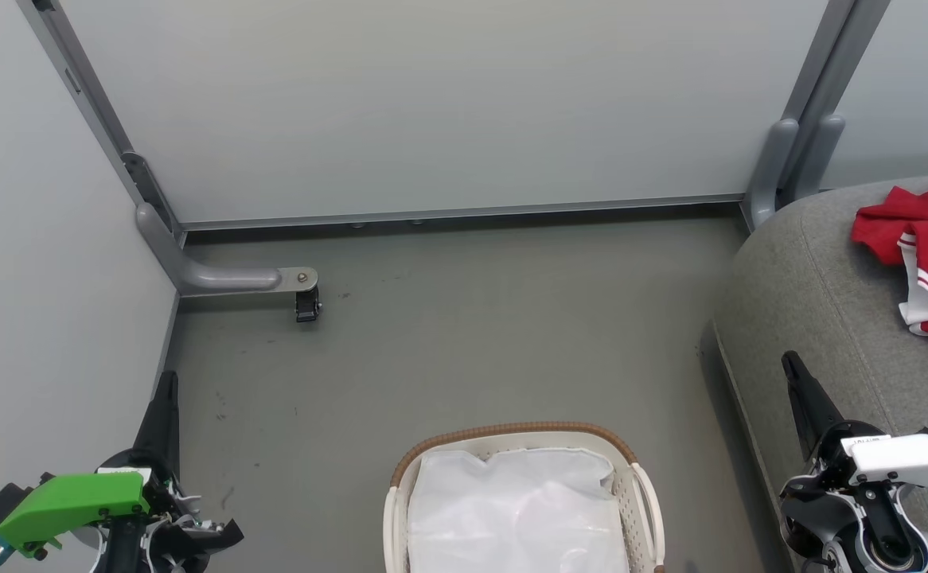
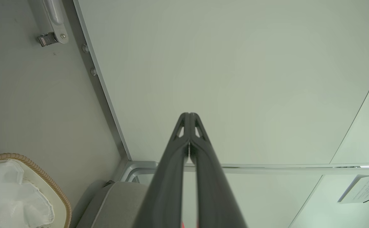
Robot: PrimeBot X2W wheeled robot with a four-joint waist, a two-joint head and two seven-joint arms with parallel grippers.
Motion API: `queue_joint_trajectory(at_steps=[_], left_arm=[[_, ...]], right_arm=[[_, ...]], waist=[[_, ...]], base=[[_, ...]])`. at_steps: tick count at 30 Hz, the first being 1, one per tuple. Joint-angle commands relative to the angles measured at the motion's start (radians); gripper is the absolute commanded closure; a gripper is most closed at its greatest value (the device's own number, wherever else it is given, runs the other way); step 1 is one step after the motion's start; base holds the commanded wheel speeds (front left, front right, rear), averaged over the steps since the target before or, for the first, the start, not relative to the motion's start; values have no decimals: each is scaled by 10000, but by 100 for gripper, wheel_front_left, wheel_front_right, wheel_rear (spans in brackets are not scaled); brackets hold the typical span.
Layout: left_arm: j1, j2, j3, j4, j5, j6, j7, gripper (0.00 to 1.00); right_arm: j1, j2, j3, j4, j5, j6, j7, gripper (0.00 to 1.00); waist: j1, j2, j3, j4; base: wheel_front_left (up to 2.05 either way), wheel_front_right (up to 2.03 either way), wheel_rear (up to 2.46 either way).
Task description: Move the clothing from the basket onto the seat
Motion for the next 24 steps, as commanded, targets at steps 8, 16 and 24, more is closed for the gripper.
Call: queue_joint_trajectory(at_steps=[8, 16, 24], left_arm=[[-95, 3, 28, -18, 42, -57, 34, 100], [-96, 2, 31, -18, 46, -57, 38, 100], [-96, -1, 33, -18, 49, -58, 39, 100]], right_arm=[[106, -60, -24, -37, 35, -7, 26, 100], [106, -60, -24, -37, 35, -7, 26, 100], [106, -60, -24, -37, 36, -7, 26, 100]], waist=[[0, 94, 0, 0], [0, 94, 0, 0], [0, 94, 0, 0]], base=[[0, 0, 0], [0, 0, 0], [0, 0, 0]])
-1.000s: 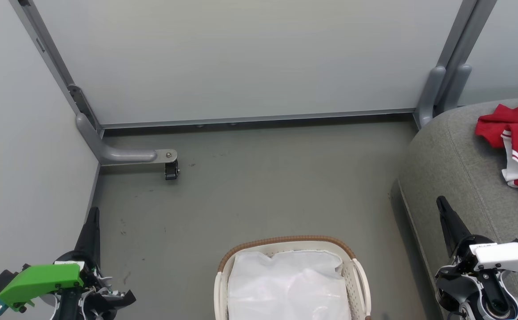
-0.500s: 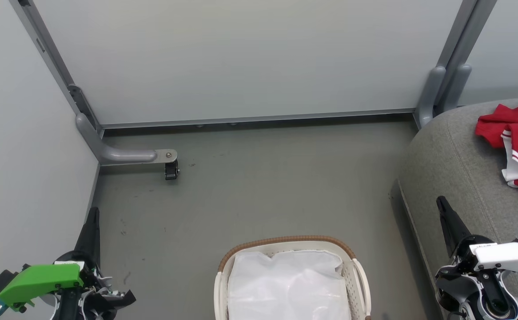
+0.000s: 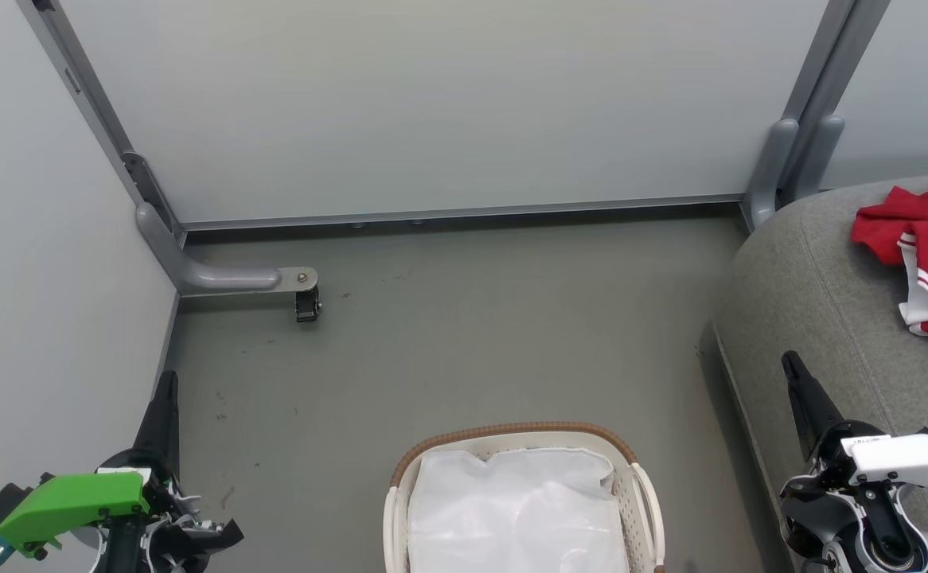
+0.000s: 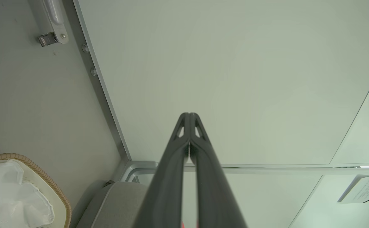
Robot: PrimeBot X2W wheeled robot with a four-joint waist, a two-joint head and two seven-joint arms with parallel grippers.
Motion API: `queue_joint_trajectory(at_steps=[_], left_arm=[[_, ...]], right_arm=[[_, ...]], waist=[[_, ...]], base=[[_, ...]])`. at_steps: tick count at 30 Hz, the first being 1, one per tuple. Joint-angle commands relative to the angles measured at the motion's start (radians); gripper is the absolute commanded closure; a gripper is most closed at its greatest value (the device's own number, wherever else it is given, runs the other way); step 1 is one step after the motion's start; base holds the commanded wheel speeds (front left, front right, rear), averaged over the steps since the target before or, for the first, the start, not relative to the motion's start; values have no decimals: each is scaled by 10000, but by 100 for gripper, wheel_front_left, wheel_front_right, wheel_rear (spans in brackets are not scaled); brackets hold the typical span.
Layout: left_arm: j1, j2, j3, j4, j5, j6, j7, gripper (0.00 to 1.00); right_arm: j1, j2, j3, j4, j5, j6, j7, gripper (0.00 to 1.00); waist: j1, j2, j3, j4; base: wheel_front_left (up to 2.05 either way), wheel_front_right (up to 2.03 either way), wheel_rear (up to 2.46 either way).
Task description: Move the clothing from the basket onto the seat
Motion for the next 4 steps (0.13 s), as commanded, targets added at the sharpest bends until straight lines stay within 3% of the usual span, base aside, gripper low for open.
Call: queue_joint_trajectory(at_steps=[1, 4], left_arm=[[-96, 3, 28, -18, 47, -58, 39, 100], [-96, 4, 28, -19, 48, -58, 39, 100]], right_arm=[[107, -60, -24, -37, 36, -7, 26, 100], [107, -60, -24, -37, 36, -7, 26, 100]], waist=[[0, 94, 0, 0], [0, 94, 0, 0]], base=[[0, 0, 0], [0, 0, 0]])
